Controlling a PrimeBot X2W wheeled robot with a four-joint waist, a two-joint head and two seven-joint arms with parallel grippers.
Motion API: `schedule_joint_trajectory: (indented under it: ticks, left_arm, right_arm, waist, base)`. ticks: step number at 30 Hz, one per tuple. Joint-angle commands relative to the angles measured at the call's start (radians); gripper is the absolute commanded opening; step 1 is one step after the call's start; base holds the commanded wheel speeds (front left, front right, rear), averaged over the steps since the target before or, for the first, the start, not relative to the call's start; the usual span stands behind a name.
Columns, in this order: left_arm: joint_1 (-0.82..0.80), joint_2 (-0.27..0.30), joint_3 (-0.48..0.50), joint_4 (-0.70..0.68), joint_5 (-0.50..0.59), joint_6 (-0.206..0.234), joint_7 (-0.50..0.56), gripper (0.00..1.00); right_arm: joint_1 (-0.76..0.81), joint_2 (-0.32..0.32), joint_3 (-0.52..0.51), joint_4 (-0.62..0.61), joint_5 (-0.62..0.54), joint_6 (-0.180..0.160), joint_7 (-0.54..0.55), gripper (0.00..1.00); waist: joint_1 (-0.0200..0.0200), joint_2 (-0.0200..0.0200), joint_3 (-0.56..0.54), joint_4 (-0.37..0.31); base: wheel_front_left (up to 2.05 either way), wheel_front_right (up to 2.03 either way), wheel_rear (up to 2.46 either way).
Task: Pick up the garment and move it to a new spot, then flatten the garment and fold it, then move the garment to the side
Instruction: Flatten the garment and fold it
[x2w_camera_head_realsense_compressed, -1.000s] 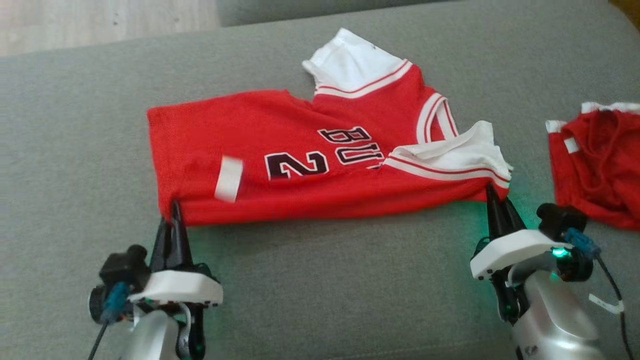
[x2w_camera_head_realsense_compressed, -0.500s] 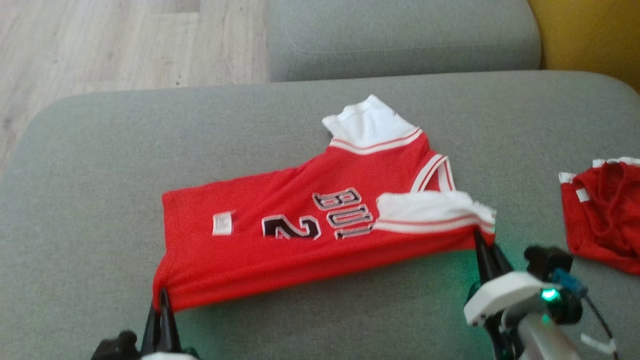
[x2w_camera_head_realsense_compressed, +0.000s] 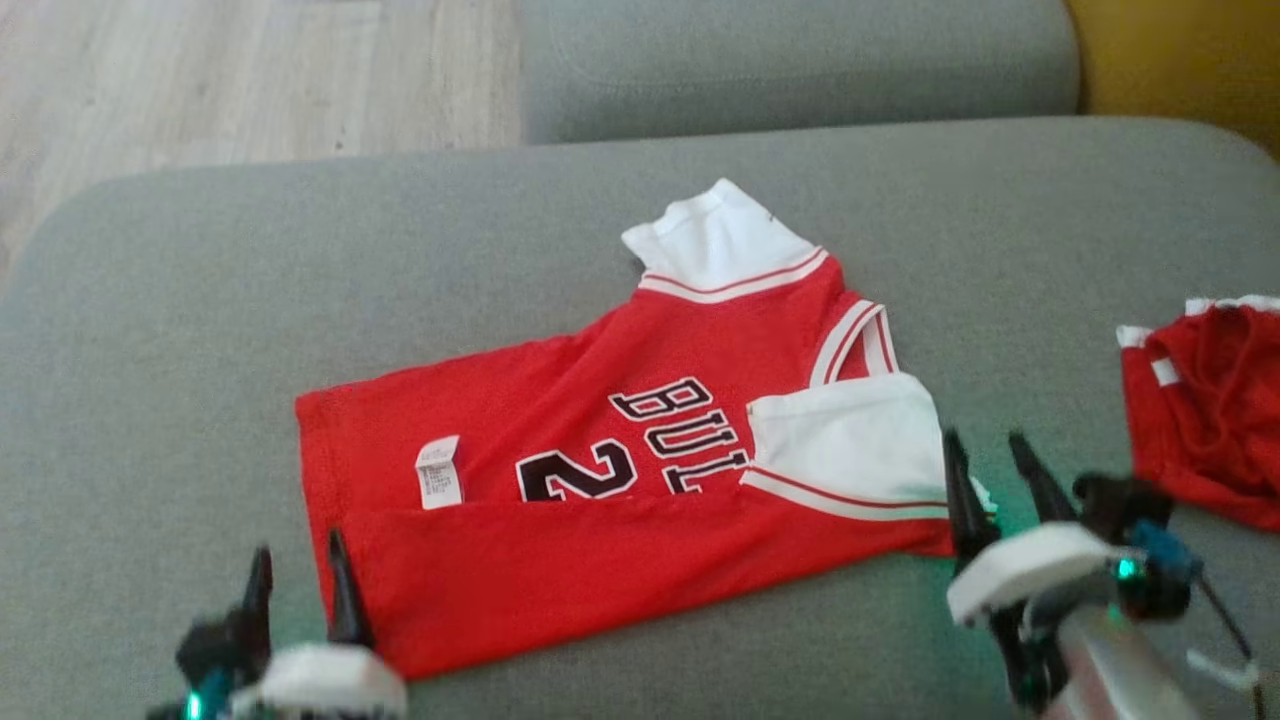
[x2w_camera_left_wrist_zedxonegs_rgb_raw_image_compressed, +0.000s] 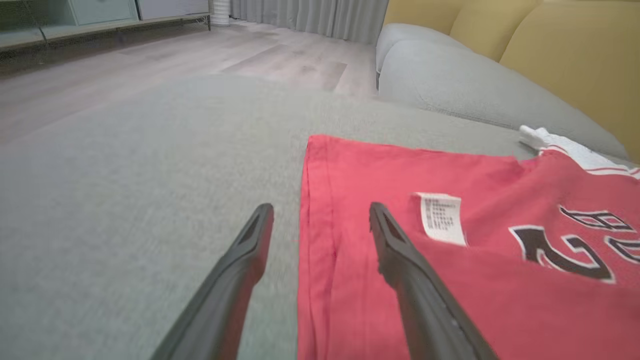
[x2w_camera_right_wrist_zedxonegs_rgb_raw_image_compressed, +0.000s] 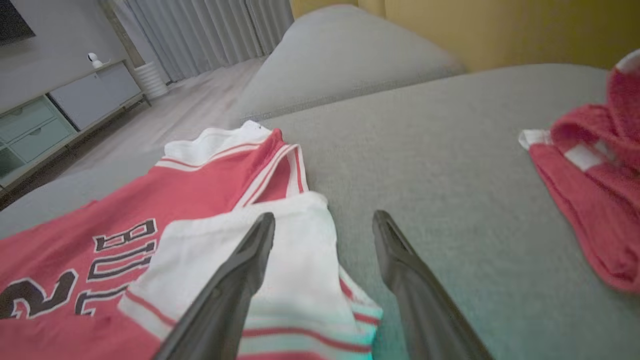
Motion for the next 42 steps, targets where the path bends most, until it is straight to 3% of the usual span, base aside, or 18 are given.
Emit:
schedule_joint_trajectory:
  ticks: [1, 6, 14, 19, 26, 27, 28, 29, 30, 31, 36, 42]
  left_arm:
    - [-0.099, 0.013, 0.039, 0.008, 0.016, -0.010, -0.005, 1.00]
    - [-0.300, 0.067, 0.041, 0.186, 0.043, -0.046, -0.004, 1.00]
    - [-0.534, 0.189, 0.002, 0.403, 0.074, -0.108, 0.118, 1.00]
    - [-0.594, 0.219, -0.015, 0.467, 0.055, -0.157, 0.164, 1.00]
    - [-0.630, 0.225, -0.056, 0.516, 0.035, -0.182, 0.178, 0.98]
    - [-0.635, 0.224, -0.061, 0.518, 0.034, -0.183, 0.170, 0.80]
    - [-0.639, 0.222, -0.067, 0.521, 0.033, -0.184, 0.162, 0.36]
    - [-0.639, 0.222, -0.067, 0.521, 0.033, -0.184, 0.162, 0.36]
    - [-0.645, 0.219, -0.073, 0.524, 0.032, -0.185, 0.155, 0.07]
    - [-0.651, 0.215, -0.081, 0.526, 0.030, -0.185, 0.150, 0.00]
    - [-0.695, 0.184, -0.130, 0.506, 0.028, -0.187, 0.086, 0.00]
    - [-0.739, 0.113, -0.216, 0.421, 0.013, -0.188, 0.013, 0.00]
  right_arm:
    - [-0.069, -0.018, 0.022, -0.043, -0.009, 0.007, -0.011, 1.00]
    - [-0.146, -0.024, 0.051, -0.075, -0.020, 0.007, 0.004, 1.00]
    - [-0.229, -0.034, 0.112, -0.113, 0.002, 0.007, 0.014, 1.00]
    - [-0.260, -0.043, 0.135, -0.123, 0.021, 0.007, 0.014, 1.00]
    - [-0.324, -0.066, 0.168, -0.126, 0.036, 0.007, 0.027, 1.00]
    - [-0.336, -0.071, 0.173, -0.125, 0.037, 0.007, 0.034, 1.00]
    - [-0.349, -0.075, 0.178, -0.122, 0.040, 0.007, 0.042, 1.00]
    - [-0.349, -0.075, 0.178, -0.122, 0.040, 0.007, 0.042, 1.00]
    - [-0.364, -0.082, 0.185, -0.118, 0.041, 0.007, 0.055, 1.00]
    - [-0.382, -0.090, 0.192, -0.113, 0.041, 0.007, 0.069, 1.00]
    - [-0.495, -0.130, 0.211, -0.064, 0.060, 0.007, 0.161, 1.00]
    - [-0.667, -0.191, 0.230, 0.045, 0.061, 0.007, 0.311, 1.00]
  waist:
    - [0.0001, -0.0001, 0.033, -0.008]
    - [0.0001, -0.0001, 0.105, -0.026]
    - [0.0001, -0.0001, 0.179, -0.047]
    - [0.0001, -0.0001, 0.205, -0.050]
    - [0.0001, -0.0001, 0.232, -0.038]
    - [0.0001, -0.0001, 0.236, -0.033]
    - [0.0001, -0.0001, 0.239, -0.029]
    - [0.0001, -0.0001, 0.239, -0.029]
    - [0.0001, -0.0001, 0.242, -0.023]
    - [0.0001, -0.0001, 0.248, -0.016]
    - [0.0001, -0.0001, 0.279, 0.038]
    - [0.0001, -0.0001, 0.331, 0.162]
  base:
    - [0.00, 0.00, 0.00]
    - [0.00, 0.00, 0.00]
    - [0.00, 0.00, 0.00]
    - [0.00, 0.00, 0.00]
    - [0.00, 0.00, 0.00]
    - [0.00, 0.00, 0.00]
    - [0.00, 0.00, 0.00]
    - [0.00, 0.00, 0.00]
    - [0.00, 0.00, 0.00]
    - [0.00, 0.00, 0.00]
    - [0.00, 0.00, 0.00]
    - [0.00, 0.00, 0.00]
